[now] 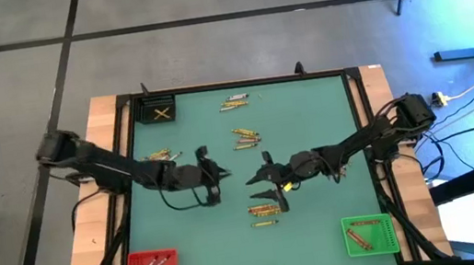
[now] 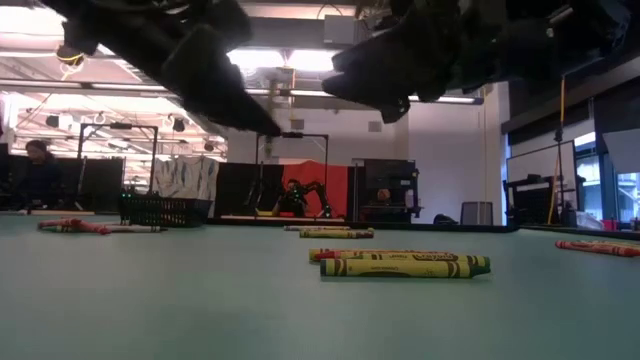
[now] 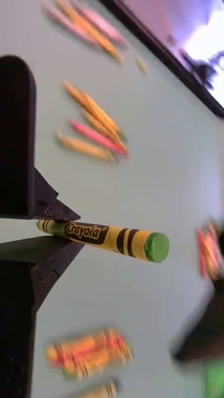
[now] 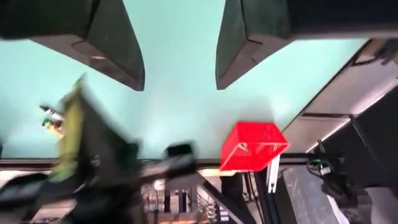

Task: Sort crayons
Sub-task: Put the green crayon into the black bin

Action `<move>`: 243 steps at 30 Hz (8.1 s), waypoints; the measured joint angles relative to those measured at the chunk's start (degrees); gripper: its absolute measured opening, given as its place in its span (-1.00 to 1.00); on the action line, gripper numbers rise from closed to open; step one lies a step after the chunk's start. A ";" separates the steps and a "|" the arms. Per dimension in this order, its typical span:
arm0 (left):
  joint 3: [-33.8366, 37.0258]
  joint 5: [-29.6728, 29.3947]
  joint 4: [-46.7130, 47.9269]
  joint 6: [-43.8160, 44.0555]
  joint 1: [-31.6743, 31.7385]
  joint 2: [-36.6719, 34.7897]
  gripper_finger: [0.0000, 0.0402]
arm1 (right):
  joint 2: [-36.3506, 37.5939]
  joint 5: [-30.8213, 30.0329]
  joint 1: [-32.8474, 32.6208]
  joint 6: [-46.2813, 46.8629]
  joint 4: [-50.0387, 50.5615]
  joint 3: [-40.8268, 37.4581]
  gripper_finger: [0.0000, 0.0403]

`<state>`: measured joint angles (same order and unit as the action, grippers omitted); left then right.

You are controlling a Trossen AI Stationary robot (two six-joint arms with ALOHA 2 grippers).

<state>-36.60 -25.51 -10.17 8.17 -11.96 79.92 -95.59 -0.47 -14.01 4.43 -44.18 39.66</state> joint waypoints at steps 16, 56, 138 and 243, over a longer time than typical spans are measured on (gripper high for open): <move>0.00 -6.62 29.26 -3.64 28.69 -12.76 -0.94 | -1.11 -1.44 -2.13 -1.36 0.76 0.00 -0.02; 0.00 -6.19 30.57 -14.63 58.65 -11.65 -0.55 | -1.16 -3.14 -2.11 -1.32 2.31 0.02 -0.02; 19.19 0.24 -58.45 -1.34 -14.80 14.44 -0.44 | 13.57 -5.85 26.70 35.53 117.48 12.90 -0.02; 13.08 4.85 -47.94 3.34 -4.58 15.10 -0.44 | 14.11 -16.29 4.49 10.56 41.83 3.69 -0.93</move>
<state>-23.52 -20.66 -58.12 11.51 -16.55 95.02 -81.48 -16.76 -9.51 14.99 -2.35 43.35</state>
